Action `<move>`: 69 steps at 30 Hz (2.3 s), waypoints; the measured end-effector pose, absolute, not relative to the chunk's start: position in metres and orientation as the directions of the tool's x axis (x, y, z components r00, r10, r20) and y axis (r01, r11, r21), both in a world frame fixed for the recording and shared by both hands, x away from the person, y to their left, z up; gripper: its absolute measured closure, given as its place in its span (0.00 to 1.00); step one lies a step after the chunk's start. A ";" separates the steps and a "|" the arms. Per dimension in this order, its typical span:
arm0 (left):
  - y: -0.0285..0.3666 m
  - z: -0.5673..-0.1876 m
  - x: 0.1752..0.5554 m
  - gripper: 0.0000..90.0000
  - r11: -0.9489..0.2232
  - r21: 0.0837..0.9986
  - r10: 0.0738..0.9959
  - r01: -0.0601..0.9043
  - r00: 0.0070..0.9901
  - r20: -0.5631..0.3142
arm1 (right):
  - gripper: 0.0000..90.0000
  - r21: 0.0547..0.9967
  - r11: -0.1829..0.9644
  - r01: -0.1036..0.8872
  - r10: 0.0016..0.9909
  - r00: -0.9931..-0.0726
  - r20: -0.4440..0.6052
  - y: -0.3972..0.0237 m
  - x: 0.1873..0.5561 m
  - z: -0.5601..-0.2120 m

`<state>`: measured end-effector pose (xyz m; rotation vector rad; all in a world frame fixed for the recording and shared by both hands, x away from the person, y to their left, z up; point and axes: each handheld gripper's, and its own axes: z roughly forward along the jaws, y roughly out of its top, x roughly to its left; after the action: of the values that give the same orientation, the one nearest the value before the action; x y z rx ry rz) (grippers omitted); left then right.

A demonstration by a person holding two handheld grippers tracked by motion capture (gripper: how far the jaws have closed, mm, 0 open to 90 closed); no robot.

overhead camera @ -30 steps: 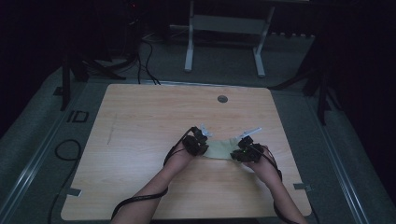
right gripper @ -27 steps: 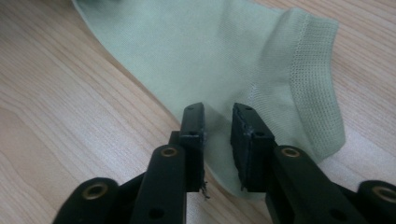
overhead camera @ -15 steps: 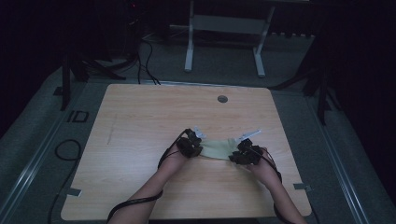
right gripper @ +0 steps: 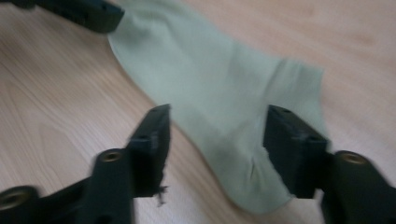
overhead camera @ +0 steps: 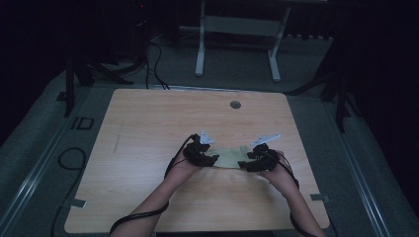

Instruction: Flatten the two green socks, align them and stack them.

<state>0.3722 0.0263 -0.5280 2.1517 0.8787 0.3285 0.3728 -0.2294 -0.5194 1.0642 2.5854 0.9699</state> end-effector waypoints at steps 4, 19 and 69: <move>0.027 -0.527 0.368 0.36 -0.415 0.758 0.664 0.503 0.737 -0.126 | 0.29 0.660 0.494 0.566 0.690 -0.717 0.099 -0.236 0.373 -0.514; 0.030 -0.534 0.353 0.02 -0.487 0.739 0.720 0.466 0.693 0.037 | 0.17 0.716 0.456 0.528 0.710 -0.701 0.064 -0.256 0.369 -0.518; 0.143 -0.564 0.298 0.02 -0.343 0.760 0.820 0.552 0.570 -0.044 | 0.16 0.756 0.346 0.556 0.832 -0.554 0.027 -0.342 0.323 -0.556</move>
<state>0.2980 0.1434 -0.5640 2.0426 1.0945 0.4500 0.3225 -0.3422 -0.5561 1.2234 2.2510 1.0484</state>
